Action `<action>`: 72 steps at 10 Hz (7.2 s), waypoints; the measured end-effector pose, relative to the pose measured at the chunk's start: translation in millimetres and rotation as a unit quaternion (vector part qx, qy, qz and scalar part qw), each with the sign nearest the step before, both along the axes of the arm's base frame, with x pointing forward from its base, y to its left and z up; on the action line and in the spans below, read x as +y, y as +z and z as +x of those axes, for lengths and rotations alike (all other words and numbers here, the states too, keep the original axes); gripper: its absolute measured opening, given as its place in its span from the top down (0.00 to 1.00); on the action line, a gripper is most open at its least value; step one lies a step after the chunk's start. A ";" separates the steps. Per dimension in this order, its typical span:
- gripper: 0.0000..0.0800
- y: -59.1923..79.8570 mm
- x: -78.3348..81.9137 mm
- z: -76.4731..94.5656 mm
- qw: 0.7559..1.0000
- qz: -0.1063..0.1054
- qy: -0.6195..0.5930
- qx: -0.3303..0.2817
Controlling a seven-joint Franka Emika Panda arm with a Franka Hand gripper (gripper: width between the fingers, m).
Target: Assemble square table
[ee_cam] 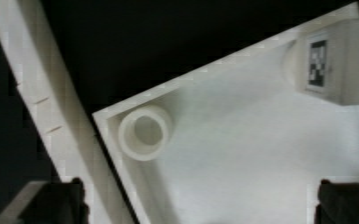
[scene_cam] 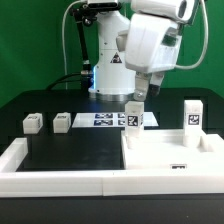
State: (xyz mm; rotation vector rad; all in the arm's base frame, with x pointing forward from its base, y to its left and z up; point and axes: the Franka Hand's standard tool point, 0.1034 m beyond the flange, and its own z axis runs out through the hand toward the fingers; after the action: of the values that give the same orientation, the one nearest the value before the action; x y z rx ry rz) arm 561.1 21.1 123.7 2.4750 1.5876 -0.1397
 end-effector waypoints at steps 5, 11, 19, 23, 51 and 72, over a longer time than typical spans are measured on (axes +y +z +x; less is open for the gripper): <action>0.19 -0.1 -2.9 -6.7 1.000 0.001 -0.002 0.003; 0.19 -3.7 -35.8 -35.8 0.979 0.030 -0.191 -0.064; 0.19 -6.7 -63.0 -49.1 0.967 0.011 -0.255 -0.006; 0.19 -20.8 -109.8 -77.4 0.913 0.005 -0.408 -0.004; 0.19 -80.2 -163.3 -177.3 0.838 -0.075 -0.506 0.190; 0.64 -107.9 -169.3 -210.9 0.791 -0.163 -0.501 0.312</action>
Offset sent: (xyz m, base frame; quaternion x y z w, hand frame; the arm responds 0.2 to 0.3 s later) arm 0.0000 0.0000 0.0000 0.0000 0.0000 0.0000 1.0000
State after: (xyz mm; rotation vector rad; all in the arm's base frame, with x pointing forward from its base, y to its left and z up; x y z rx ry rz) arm 350.2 -148.2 15.7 2.7844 0.0872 -1.3464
